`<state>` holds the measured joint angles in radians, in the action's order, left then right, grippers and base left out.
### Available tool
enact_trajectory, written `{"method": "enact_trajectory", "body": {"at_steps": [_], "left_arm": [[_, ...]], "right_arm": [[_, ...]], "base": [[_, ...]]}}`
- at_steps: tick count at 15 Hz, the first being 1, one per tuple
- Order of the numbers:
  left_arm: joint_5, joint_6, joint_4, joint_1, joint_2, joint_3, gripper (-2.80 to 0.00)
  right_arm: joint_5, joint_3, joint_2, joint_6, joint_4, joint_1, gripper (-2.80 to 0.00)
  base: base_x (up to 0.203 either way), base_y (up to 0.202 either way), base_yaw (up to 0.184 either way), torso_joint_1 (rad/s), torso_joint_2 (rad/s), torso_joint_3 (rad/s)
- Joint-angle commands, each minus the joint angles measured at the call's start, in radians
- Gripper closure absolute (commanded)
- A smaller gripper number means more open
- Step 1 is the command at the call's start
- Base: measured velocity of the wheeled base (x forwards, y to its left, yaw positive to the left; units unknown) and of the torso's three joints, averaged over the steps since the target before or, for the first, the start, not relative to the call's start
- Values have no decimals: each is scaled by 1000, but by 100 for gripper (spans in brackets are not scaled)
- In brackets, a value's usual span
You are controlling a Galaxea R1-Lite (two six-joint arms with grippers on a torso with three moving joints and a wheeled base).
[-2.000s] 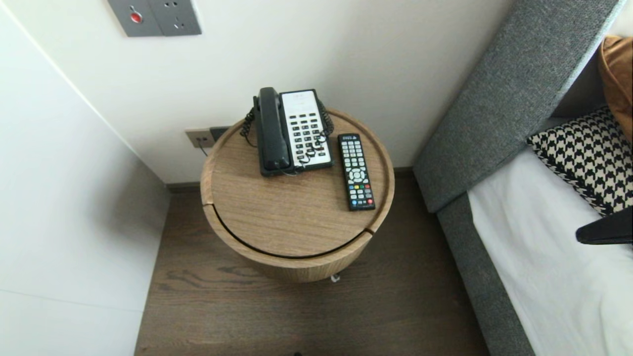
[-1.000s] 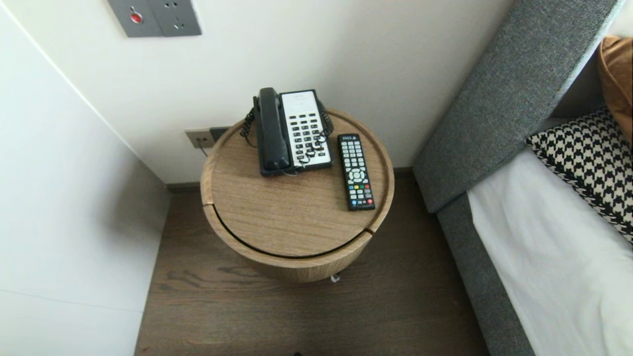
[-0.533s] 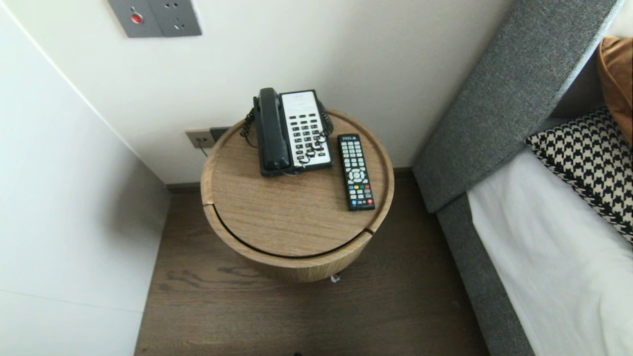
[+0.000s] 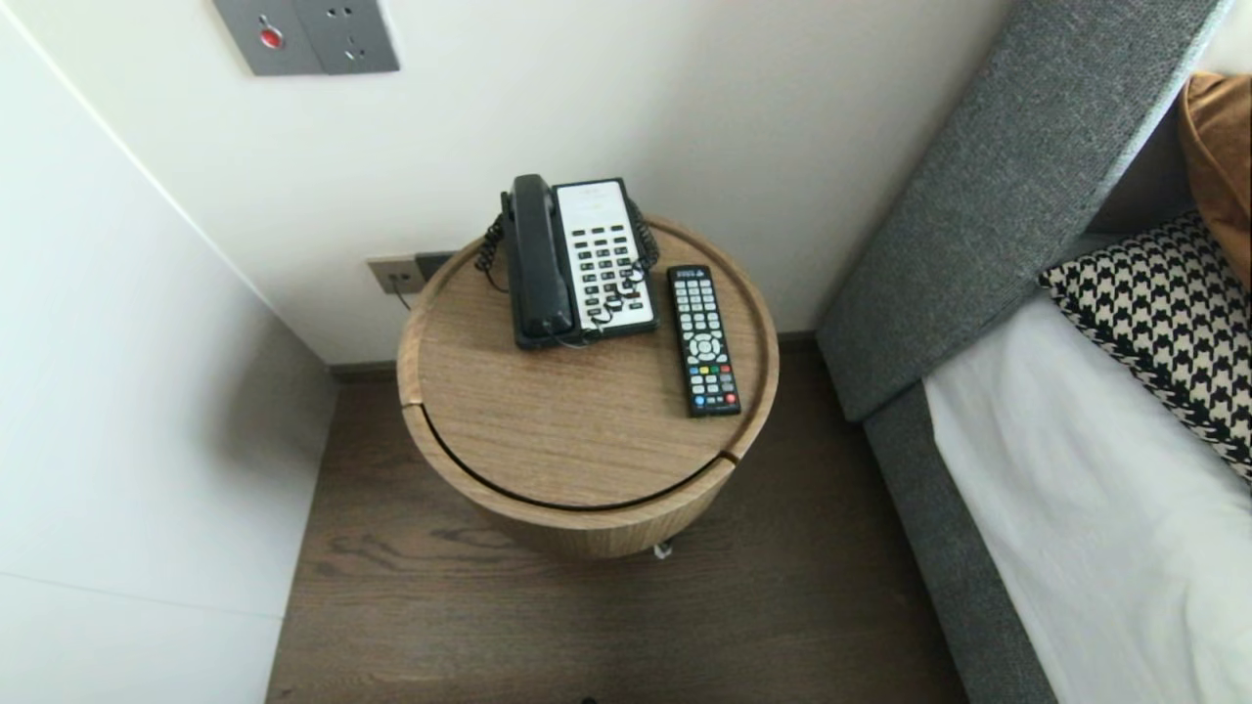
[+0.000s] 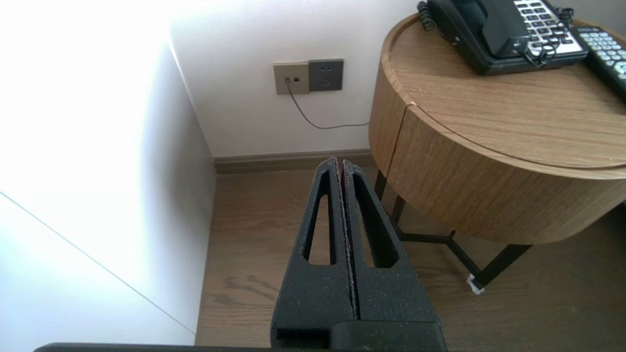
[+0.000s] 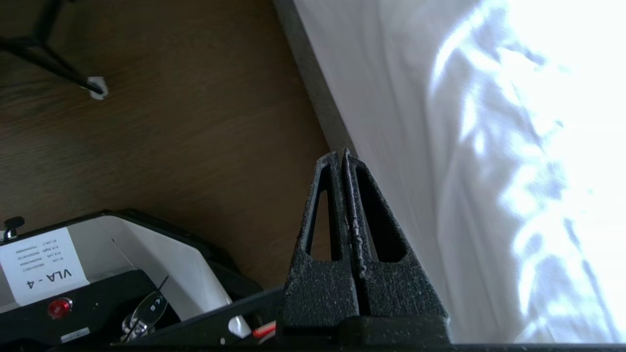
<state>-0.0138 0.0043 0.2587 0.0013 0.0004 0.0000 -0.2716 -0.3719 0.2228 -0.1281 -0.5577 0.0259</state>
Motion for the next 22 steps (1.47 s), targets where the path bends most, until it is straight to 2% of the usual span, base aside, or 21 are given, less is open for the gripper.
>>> {"method": "enact_trajectory", "body": {"at_steps": [1,5,6,8,10,11,12,14,15,18,20,22], "left_arm": [[0,0,2,0,-2,40,0],[0,0,2,0,-2,40,0],[0,0,2,0,-3,40,0],[0,0,2,0,-3,40,0],[0,0,2,0,-3,40,0],[0,0,2,0,-2,40,0],[0,0,2,0,-3,40,0],[0,0,2,0,-3,40,0],[0,0,2,0,-2,40,0],[0,0,2,0,-3,40,0],[0,0,2,0,-3,40,0],[0,0,2,0,-3,40,0]], "right_arm": [[17,88,-111,26,48,-12,0],[120,118,-230,227,92,-14,0],[126,137,-232,244,137,-14,0],[129,212,-232,267,295,-14,0],[137,319,-232,326,570,-14,0],[166,356,-233,339,673,-14,0],[209,366,-233,324,702,-14,0],[266,376,-234,220,594,-15,0],[270,377,-234,199,554,-15,0],[267,376,-232,174,558,-15,0],[263,376,-234,121,562,-15,0],[264,376,-234,117,562,-15,0]], "base": [[0,0,0,0,0,0],[0,0,0,0,0,0],[0,0,0,0,0,0],[0,0,0,0,0,0],[0,0,0,0,0,0],[0,0,0,0,0,0],[0,0,0,0,0,0],[0,0,0,0,0,0],[0,0,0,0,0,0],[0,0,0,0,0,0],[0,0,0,0,0,0],[0,0,0,0,0,0]]}}
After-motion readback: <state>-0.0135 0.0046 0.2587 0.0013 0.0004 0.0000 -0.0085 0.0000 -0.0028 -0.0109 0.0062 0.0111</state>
